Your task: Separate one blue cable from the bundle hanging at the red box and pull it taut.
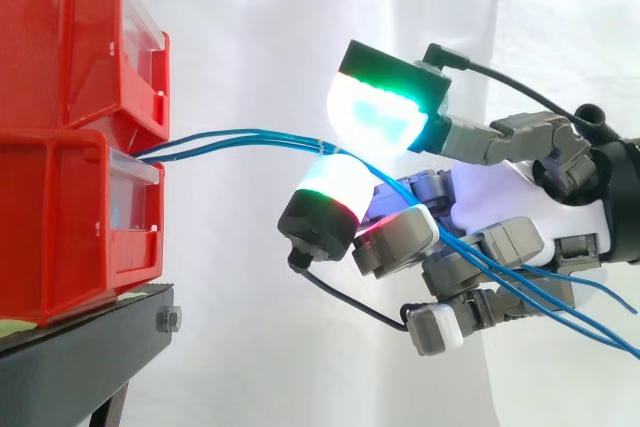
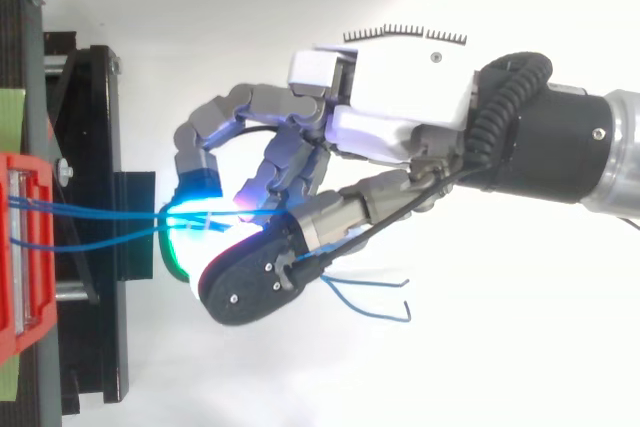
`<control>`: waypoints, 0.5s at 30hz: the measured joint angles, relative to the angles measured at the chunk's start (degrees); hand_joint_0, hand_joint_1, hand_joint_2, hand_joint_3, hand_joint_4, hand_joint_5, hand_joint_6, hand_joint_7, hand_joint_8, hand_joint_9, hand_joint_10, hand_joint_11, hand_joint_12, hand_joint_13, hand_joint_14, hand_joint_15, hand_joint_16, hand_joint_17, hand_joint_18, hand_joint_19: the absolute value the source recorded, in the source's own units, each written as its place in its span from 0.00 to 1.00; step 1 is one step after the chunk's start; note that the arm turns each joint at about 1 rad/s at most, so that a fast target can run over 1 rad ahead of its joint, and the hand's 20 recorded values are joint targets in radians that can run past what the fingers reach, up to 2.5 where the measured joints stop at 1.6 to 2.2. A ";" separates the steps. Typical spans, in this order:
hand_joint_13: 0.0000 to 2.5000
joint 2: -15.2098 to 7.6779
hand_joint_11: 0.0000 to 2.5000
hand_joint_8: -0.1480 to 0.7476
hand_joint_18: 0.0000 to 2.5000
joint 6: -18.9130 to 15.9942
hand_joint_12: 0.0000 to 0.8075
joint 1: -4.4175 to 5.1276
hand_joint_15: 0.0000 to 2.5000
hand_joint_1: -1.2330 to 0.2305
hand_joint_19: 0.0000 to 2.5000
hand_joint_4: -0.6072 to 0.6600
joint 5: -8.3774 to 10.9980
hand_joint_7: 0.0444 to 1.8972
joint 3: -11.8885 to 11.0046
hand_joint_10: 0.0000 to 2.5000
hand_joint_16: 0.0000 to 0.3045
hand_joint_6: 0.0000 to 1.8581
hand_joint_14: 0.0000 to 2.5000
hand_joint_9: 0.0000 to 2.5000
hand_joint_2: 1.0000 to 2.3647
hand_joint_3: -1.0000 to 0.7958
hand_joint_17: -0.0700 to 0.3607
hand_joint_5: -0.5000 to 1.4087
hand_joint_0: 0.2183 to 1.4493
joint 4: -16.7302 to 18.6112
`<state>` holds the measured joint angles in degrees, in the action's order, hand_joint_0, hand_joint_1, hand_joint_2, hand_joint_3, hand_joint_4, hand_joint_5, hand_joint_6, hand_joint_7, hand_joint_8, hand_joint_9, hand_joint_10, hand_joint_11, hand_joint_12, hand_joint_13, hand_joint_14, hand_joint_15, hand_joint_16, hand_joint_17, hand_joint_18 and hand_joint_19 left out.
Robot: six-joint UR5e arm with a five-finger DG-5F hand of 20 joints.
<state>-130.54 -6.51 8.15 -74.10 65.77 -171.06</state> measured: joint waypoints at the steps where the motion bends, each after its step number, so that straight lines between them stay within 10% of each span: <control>1: 0.55 0.01 0.56 0.50 0.43 0.09 0.44 0.00 0.67 0.42 0.32 0.60 0.26 0.60 0.00 0.00 0.17 0.48 0.21 0.46 0.00 0.28 0.43 0.17 0.23 -0.03; 15: 0.55 0.01 0.56 0.49 0.43 1.88 0.42 -0.55 0.68 0.33 0.32 0.52 1.84 0.64 -0.02 0.00 0.16 0.49 0.19 0.45 0.01 0.45 0.42 0.16 0.33 0.20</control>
<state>-130.52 -4.63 7.61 -72.26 65.76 -170.86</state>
